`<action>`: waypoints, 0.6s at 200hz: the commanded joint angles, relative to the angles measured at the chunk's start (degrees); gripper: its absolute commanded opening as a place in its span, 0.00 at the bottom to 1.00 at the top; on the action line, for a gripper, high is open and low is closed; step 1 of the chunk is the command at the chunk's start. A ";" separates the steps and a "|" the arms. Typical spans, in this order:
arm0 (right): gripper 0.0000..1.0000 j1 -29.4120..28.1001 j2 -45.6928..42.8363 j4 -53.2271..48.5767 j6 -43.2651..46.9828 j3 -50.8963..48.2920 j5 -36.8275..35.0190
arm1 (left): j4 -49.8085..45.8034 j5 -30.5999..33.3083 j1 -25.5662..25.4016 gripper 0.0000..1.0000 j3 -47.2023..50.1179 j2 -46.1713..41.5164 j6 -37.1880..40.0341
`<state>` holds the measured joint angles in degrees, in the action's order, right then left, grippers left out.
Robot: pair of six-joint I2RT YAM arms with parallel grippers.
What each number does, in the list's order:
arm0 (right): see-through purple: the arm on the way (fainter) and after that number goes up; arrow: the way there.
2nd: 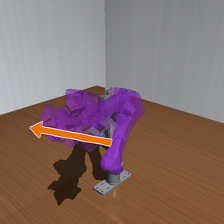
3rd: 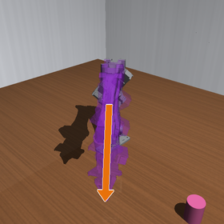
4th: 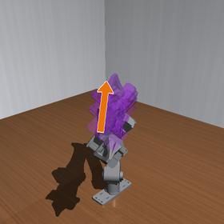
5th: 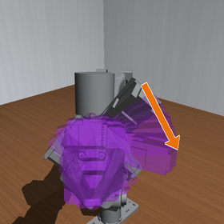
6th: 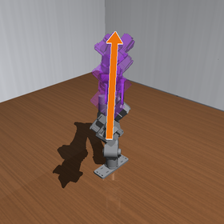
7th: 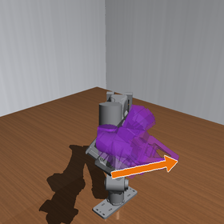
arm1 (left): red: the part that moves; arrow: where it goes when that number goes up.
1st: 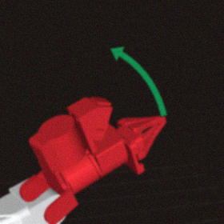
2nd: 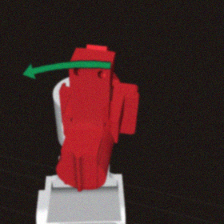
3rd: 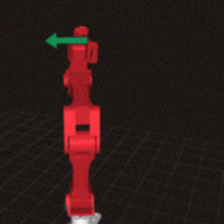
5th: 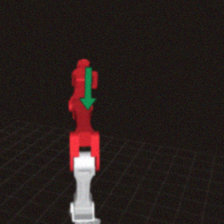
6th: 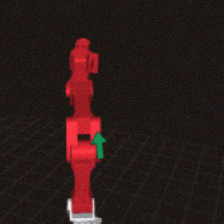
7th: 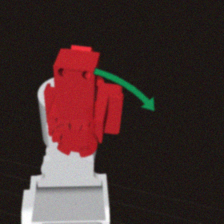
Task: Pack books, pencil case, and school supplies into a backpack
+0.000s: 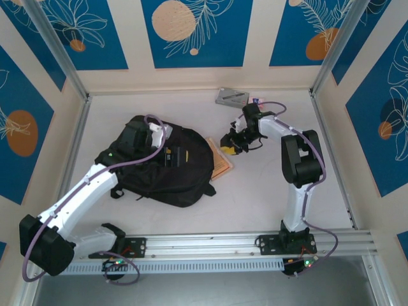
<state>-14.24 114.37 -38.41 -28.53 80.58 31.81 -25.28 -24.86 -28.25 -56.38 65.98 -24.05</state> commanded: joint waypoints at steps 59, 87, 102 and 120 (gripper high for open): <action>0.34 -3.50 6.30 4.46 -1.46 -2.84 9.60 | 0.85 -1.37 0.30 0.83 0.34 0.80 -0.73; 0.31 -3.14 3.09 5.43 -1.48 -4.66 2.94 | 0.83 -1.34 0.29 0.83 0.33 1.00 -0.61; 0.28 -2.84 -0.67 5.94 -1.34 -6.07 -1.40 | 0.76 -1.21 0.30 0.83 0.42 1.00 -0.64; 0.27 -2.79 -5.12 5.30 -0.42 -7.52 -9.08 | 1.00 -1.54 0.30 0.82 0.47 1.33 -0.77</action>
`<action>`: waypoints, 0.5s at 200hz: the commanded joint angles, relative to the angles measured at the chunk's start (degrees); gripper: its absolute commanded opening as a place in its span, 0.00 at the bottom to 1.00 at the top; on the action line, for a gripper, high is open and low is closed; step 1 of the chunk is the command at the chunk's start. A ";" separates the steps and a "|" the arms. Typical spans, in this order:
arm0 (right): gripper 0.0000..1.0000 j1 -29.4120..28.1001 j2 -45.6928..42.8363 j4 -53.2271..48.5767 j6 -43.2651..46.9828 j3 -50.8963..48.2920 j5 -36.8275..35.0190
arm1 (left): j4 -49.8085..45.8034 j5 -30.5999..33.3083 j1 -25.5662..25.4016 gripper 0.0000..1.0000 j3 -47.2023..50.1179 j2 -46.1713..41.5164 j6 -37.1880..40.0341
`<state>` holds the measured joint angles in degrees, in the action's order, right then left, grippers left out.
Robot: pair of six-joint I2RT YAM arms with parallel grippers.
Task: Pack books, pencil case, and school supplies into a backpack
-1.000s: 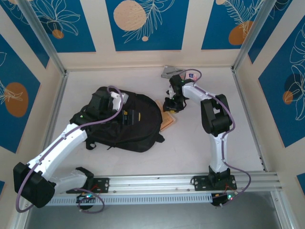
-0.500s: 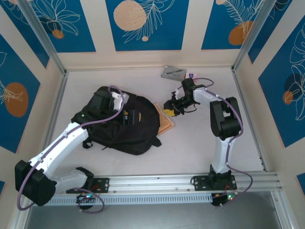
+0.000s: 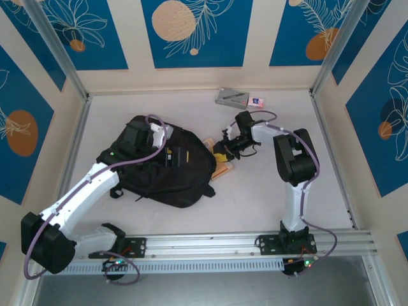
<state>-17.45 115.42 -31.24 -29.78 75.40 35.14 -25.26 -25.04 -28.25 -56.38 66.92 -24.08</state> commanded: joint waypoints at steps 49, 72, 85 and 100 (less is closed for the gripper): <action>0.41 0.64 -7.77 -5.53 1.82 -4.49 -24.72 | 0.92 -1.64 0.30 0.82 0.30 0.72 -0.87; 0.45 -1.00 -6.34 -6.19 2.75 -4.89 -24.21 | 1.00 -1.59 0.30 0.82 0.41 0.67 -0.85; 0.45 -2.28 -5.80 -6.09 3.21 -5.29 -24.11 | 0.98 -1.54 0.30 0.83 0.40 0.59 -0.86; 0.45 -3.64 -5.20 -6.12 3.56 -5.25 -23.30 | 0.97 -1.66 0.26 0.83 0.39 0.67 -0.94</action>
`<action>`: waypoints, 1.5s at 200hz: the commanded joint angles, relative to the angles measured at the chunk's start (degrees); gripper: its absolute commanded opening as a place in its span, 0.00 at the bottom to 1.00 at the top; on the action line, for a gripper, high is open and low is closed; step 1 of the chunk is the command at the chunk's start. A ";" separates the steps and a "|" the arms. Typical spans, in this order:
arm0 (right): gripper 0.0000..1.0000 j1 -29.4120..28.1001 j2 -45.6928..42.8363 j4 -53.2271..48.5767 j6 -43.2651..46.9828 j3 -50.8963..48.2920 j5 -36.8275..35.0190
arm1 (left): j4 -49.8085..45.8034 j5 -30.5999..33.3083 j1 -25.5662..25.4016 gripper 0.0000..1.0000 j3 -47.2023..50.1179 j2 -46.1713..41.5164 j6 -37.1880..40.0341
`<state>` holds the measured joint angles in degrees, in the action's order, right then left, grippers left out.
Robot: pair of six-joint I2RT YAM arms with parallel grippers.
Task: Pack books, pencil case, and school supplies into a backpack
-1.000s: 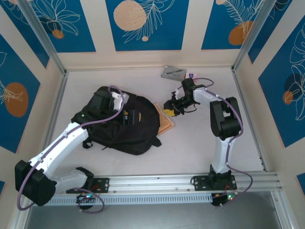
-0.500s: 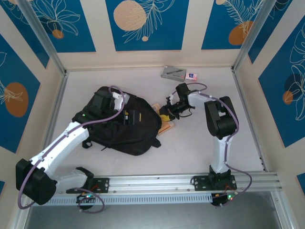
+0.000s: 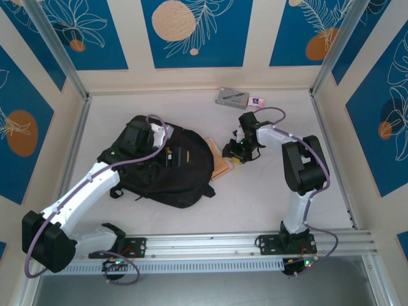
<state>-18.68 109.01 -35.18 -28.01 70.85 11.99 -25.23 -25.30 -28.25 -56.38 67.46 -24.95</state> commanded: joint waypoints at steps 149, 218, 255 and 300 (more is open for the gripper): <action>0.42 -2.39 -3.38 3.85 -3.22 -4.66 16.79 | 0.94 -1.40 0.35 0.83 0.82 -0.14 -0.20; 0.39 -1.29 4.97 17.45 -10.79 -8.62 34.41 | 1.44 -2.54 0.30 0.83 0.83 0.79 -0.80; 0.30 -5.38 7.22 12.48 -7.78 -5.60 24.38 | 1.28 -2.29 0.32 0.83 0.92 1.09 -0.89; 0.02 -4.04 3.54 12.59 -8.29 -8.18 19.16 | 1.06 -1.87 0.30 0.83 0.88 1.00 -0.62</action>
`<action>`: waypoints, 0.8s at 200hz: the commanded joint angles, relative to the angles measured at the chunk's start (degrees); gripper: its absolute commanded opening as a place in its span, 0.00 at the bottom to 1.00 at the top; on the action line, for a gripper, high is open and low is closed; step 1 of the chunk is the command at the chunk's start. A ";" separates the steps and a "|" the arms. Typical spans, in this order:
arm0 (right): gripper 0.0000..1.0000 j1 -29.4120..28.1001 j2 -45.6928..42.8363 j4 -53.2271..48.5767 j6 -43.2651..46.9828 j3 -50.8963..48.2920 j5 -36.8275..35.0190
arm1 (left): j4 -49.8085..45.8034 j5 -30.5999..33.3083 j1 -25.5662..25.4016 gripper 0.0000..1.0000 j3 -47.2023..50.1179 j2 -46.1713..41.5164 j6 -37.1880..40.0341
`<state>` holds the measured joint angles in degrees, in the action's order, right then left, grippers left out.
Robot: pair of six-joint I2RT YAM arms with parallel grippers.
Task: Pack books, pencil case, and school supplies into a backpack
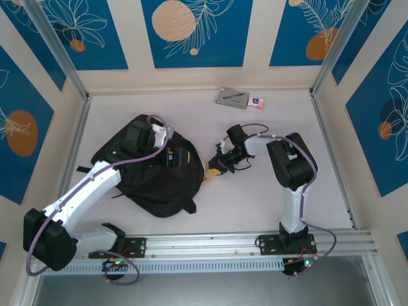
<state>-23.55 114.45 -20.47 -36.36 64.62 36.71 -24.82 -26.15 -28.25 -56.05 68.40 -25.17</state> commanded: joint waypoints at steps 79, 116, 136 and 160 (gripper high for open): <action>0.00 9.38 -27.61 0.54 -7.55 -13.00 -10.73 | 0.43 -0.65 0.32 0.84 0.05 1.52 -2.64; 0.00 10.28 -38.79 3.93 -10.20 -14.28 -6.69 | 0.29 -2.29 0.26 0.88 -2.38 3.79 -8.89; 0.01 10.20 -43.59 5.89 -11.65 -14.92 -5.58 | 0.90 -2.77 0.26 0.91 -4.15 4.52 -11.57; 0.02 9.89 -47.76 12.15 -15.52 -16.66 -0.87 | -0.23 -2.43 0.21 1.00 -7.41 6.33 -12.54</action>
<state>-13.06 70.76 -16.08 -47.42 49.60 28.64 -24.91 -27.18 -28.25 -58.85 73.47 -34.92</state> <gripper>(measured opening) 0.051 0.994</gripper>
